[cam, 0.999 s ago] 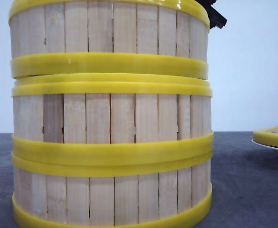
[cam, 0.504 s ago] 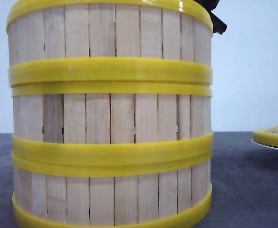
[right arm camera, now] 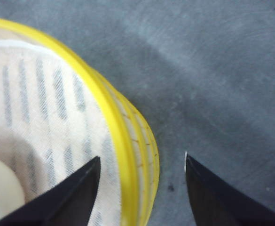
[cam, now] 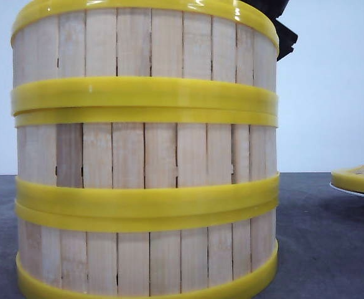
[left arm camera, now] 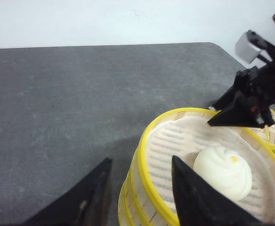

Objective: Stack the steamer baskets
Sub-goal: 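Lower the held basket onto the stack and open the right gripper, then move the right gripper to the woven bamboo lid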

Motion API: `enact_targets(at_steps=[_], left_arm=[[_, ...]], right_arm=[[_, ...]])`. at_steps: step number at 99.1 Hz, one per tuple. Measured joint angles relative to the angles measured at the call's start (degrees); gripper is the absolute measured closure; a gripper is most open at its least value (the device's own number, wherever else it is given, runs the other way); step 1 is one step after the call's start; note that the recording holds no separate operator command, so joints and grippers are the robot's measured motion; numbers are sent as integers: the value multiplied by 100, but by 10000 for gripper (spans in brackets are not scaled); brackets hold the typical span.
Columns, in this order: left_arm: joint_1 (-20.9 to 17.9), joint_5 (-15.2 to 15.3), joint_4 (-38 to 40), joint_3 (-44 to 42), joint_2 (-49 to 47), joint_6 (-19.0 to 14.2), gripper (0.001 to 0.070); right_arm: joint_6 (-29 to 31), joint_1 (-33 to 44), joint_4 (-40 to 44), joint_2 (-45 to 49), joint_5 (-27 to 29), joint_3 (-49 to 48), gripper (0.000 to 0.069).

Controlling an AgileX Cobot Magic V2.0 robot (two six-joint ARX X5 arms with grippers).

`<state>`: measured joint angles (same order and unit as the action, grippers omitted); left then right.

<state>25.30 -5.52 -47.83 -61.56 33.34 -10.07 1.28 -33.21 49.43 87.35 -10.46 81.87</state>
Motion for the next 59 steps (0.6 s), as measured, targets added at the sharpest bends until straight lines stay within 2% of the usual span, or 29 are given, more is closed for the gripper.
enact_targets(at_steps=[14, 38, 43, 59], left_arm=[[0, 0, 2, 0, 0, 0, 481], [0, 0, 2, 0, 0, 0, 481], [0, 0, 2, 0, 0, 0, 481], [0, 0, 4, 0, 0, 0, 481]], right_arm=[[2, 258, -81, -518, 92, 33, 336], [24, 850, -85, -1438, 1021, 264, 336], [55, 1054, 31, -1523, 1200, 273, 336], [66, 1910, 715, -1377, 1217, 275, 336]])
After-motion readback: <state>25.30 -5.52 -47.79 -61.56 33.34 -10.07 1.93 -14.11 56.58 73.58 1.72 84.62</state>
